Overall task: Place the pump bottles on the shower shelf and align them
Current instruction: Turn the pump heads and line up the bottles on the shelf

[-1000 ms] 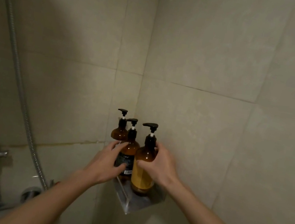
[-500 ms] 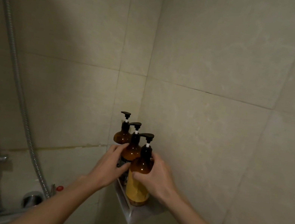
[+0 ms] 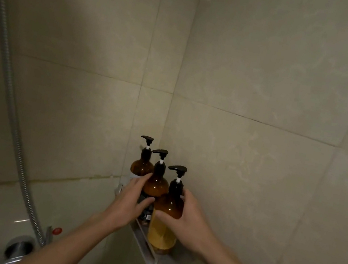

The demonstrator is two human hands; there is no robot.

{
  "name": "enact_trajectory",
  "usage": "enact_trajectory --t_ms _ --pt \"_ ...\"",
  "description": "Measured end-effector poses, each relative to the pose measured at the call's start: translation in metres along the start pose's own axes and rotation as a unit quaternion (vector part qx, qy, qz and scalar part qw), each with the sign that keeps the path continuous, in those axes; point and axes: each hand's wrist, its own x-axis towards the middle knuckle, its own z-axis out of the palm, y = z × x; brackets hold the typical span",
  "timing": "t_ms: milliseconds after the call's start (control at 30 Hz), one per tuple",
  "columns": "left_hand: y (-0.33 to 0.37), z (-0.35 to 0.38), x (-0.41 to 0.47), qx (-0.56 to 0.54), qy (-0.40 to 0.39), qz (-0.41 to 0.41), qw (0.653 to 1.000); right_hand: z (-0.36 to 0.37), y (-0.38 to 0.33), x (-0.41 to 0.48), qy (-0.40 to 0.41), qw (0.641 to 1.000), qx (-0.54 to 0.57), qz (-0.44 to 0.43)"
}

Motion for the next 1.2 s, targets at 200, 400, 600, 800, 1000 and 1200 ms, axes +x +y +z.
enact_trajectory --t_ms 200,400,600,800,1000,1200 --pt "-0.012 -0.004 0.005 -0.014 -0.013 0.01 1.0 -0.015 -0.035 0.013 0.106 0.993 -0.007 -0.053" --pt "-0.025 -0.007 0.009 -0.021 0.003 0.006 1.0 -0.048 -0.077 0.075 0.034 0.974 -0.175 -0.137" --pt "-0.046 -0.029 0.033 0.008 0.105 -0.033 0.994 -0.038 -0.086 0.152 -0.066 0.957 -0.259 -0.111" --pt "-0.069 -0.033 0.054 -0.012 0.016 -0.092 0.996 -0.005 -0.086 0.209 -0.096 0.942 -0.31 -0.084" --pt "-0.074 -0.035 0.067 -0.023 -0.022 -0.074 0.997 0.01 -0.084 0.232 -0.108 0.927 -0.353 -0.07" --pt "-0.072 -0.035 0.069 -0.065 -0.035 -0.069 0.995 0.007 -0.084 0.229 -0.114 0.932 -0.329 -0.097"
